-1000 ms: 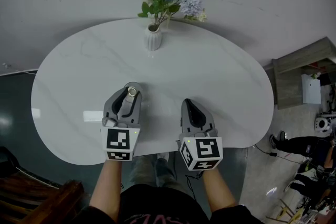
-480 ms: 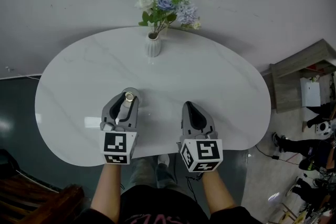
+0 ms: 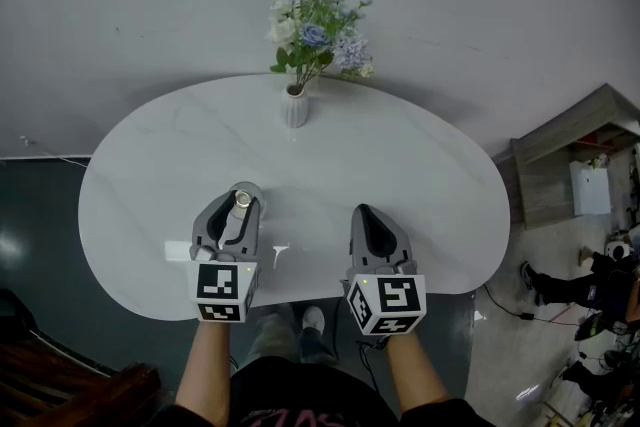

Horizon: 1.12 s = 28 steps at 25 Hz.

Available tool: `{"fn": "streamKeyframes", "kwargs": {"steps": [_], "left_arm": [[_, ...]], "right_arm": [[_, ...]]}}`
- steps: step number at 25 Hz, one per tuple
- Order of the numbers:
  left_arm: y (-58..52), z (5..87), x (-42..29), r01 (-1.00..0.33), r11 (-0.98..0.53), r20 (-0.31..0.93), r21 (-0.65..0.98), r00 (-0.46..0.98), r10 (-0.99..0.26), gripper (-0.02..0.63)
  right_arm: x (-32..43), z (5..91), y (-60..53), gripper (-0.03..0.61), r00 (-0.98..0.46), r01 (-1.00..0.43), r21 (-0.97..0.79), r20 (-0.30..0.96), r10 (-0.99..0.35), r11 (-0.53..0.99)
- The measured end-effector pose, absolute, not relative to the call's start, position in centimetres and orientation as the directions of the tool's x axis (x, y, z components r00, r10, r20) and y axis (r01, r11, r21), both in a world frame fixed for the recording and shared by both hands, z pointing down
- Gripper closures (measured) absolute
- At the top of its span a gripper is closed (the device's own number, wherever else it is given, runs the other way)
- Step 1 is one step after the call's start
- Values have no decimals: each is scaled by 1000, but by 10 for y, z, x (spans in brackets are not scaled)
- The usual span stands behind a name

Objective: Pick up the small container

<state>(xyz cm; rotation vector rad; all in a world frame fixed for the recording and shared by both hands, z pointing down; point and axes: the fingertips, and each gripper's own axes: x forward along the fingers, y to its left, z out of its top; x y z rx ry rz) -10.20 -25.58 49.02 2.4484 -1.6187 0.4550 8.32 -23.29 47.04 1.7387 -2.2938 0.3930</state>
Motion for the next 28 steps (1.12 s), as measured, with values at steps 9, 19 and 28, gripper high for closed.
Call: {"fn": "streamKeyframes", "kwargs": {"steps": [9, 19, 28], "left_arm": [[-244, 469, -115, -928, -369, 320, -44, 337, -885, 484], [-228, 440, -127, -937, -344, 287, -55, 315, -905, 485], [-210, 421, -140, -946, -317, 262, -66, 290, -920, 485]], "right_arm": [[83, 448, -227, 512, -275, -961, -61, 303, -913, 269], [76, 422, -217, 512, -299, -954, -60, 255, -920, 293], [70, 405, -206, 512, -317, -948, -53, 225, -921, 314]]}}
